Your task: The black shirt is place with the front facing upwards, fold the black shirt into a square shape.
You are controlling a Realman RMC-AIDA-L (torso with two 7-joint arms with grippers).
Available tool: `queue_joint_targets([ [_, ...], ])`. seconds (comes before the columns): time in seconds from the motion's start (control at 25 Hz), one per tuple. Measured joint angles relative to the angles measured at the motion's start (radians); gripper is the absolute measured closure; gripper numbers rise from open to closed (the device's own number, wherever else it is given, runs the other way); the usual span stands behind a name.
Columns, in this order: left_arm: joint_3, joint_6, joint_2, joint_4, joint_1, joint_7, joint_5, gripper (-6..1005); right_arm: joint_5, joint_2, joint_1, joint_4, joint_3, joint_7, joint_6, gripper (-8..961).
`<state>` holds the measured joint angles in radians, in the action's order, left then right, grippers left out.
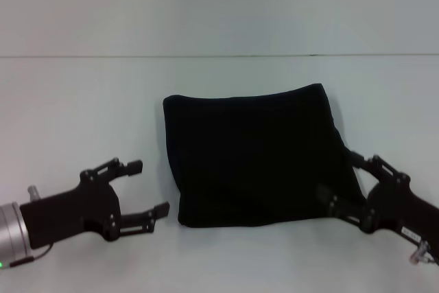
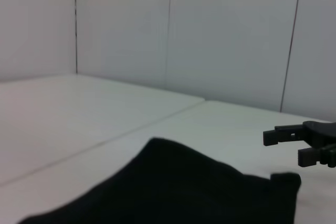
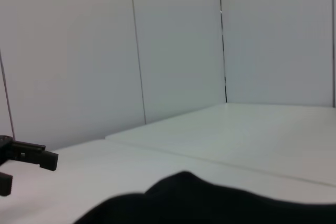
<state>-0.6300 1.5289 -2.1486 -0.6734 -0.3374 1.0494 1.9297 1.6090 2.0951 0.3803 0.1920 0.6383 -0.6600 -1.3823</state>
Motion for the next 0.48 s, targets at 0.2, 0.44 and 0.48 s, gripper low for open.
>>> queue_joint_targets([
  [0.2,-0.001,-0.015,0.001,0.049,0.004,-0.003,0.036,51,0.002,-0.001,-0.038,-0.021,0.037,0.025,0.011,8],
  [0.44,0.001,-0.031,0.011,0.079,0.003,0.000,0.062,51,0.003,-0.002,-0.059,-0.023,0.044,0.031,0.014,8],
  [0.48,0.001,-0.034,0.011,0.080,0.002,0.000,0.067,51,0.003,-0.002,-0.059,-0.023,0.044,0.033,0.015,8],
])
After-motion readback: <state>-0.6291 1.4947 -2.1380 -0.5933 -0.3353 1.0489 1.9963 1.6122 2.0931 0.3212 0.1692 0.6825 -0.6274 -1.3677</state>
